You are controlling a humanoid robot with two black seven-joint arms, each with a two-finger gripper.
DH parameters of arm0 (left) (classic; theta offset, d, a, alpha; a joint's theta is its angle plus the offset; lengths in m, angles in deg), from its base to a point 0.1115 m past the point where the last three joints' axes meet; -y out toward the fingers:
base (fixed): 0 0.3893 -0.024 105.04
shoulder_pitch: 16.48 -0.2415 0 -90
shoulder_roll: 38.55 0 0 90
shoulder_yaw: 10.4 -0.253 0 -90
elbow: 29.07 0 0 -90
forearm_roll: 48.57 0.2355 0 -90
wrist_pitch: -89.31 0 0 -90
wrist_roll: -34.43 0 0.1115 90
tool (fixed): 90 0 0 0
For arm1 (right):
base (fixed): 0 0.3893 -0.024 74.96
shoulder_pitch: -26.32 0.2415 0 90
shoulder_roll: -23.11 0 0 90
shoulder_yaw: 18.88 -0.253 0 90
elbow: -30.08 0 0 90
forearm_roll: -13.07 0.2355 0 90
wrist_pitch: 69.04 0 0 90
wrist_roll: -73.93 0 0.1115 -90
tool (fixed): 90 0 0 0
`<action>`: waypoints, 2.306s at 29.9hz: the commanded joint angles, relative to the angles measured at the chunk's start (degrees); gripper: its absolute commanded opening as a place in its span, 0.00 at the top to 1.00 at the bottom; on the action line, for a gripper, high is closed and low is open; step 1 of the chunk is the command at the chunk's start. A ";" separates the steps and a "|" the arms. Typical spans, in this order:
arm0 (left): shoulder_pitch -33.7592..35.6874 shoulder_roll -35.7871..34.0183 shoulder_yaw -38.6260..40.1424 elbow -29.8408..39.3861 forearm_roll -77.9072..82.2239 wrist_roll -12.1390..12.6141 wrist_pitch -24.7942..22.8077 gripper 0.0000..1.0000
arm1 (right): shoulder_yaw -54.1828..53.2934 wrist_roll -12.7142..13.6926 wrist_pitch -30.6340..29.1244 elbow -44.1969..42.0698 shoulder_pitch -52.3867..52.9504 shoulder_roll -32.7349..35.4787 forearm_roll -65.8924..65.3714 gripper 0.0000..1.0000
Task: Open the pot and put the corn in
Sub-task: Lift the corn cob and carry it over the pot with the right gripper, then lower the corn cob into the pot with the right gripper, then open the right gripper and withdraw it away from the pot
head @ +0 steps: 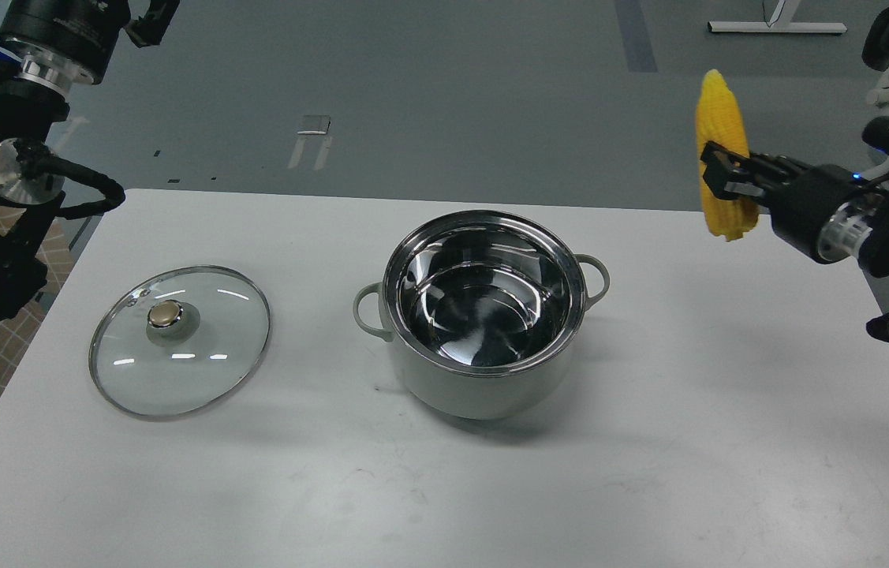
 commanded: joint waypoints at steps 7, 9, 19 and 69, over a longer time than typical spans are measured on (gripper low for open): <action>-0.10 -0.52 0.04 -0.01 -0.01 -0.01 0.28 0.03 | 15.44 0.05 -1.11 0.96 4.81 -7.76 -0.17 1.00; -0.01 -0.61 0.12 -0.01 -0.01 -0.01 0.54 0.03 | 20.44 0.05 -1.11 0.08 5.86 -7.32 -0.26 1.00; -0.10 -0.35 0.21 -0.01 -0.01 -0.27 0.19 0.03 | 22.93 0.05 -1.02 -2.82 6.57 -7.94 -0.70 0.70; -0.71 -0.87 0.13 -0.81 -0.18 0.08 -1.30 0.02 | -26.64 -0.04 3.36 -24.87 21.86 -19.72 29.08 0.00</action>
